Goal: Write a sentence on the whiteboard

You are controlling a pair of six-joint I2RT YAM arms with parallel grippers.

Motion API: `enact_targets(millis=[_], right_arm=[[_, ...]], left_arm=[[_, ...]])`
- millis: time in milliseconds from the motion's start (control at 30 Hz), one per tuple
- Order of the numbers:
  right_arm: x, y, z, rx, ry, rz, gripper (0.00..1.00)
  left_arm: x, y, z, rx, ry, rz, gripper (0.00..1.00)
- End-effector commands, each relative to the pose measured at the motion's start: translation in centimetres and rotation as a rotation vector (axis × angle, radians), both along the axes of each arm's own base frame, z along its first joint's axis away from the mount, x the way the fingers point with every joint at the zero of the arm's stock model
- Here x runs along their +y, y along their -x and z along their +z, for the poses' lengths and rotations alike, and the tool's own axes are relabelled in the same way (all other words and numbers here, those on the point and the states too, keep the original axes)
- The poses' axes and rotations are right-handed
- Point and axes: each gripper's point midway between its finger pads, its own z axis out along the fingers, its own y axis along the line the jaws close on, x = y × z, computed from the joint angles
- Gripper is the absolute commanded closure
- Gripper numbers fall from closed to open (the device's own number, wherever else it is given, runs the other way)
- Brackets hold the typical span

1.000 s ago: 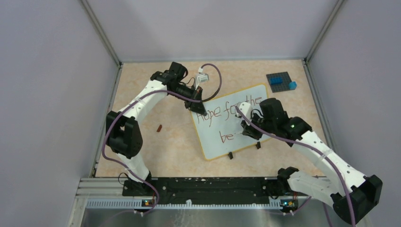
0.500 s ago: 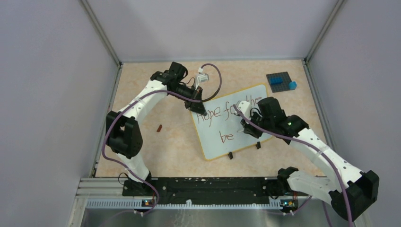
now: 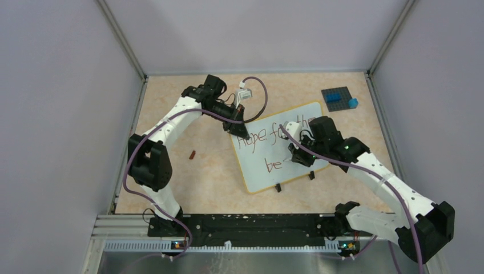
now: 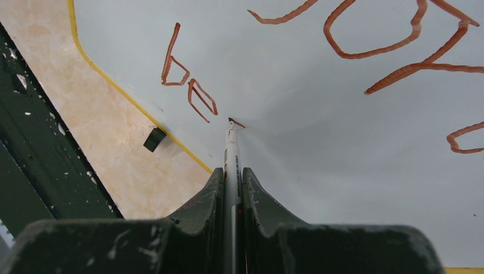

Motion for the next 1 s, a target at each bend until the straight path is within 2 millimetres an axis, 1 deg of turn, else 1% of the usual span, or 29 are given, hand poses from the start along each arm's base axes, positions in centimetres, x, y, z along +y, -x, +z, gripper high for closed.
enact_targets(millis=[0,200,300,600,733,833,967], right_arm=[[1.2,-1.5,1.7,-0.067,-0.045,0.007,1.0],[0.4,-0.9,0.3,-0.058,0.002,0.015,1.0],[-0.1,-0.6,0.0,-0.057,0.017,0.009,1.0],[-1.1,-0.5,-0.3,-0.065,0.053,0.0,1.0],[-1.6,-1.0,0.1,-0.079,0.057,-0.02,1.0],[-1.9,-0.9,0.1,-0.079,0.068,-0.027,1.0],[-2.4,-0.6,-0.4,-0.07,0.087,-0.028,1.0]], left_arm=[[0.3,-0.7,0.2,-0.129,-0.011,-0.018,1.0],[0.3,-0.7,0.1,-0.126,-0.012,-0.018,1.0],[0.3,-0.7,0.0,-0.121,-0.012,-0.019,1.0],[0.2,-0.9,0.0,-0.12,-0.01,-0.017,1.0],[0.2,-0.8,0.0,-0.119,-0.01,-0.018,1.0],[0.2,-0.8,0.0,-0.118,-0.011,-0.018,1.0],[0.2,-0.9,-0.1,-0.119,-0.011,-0.019,1.0]])
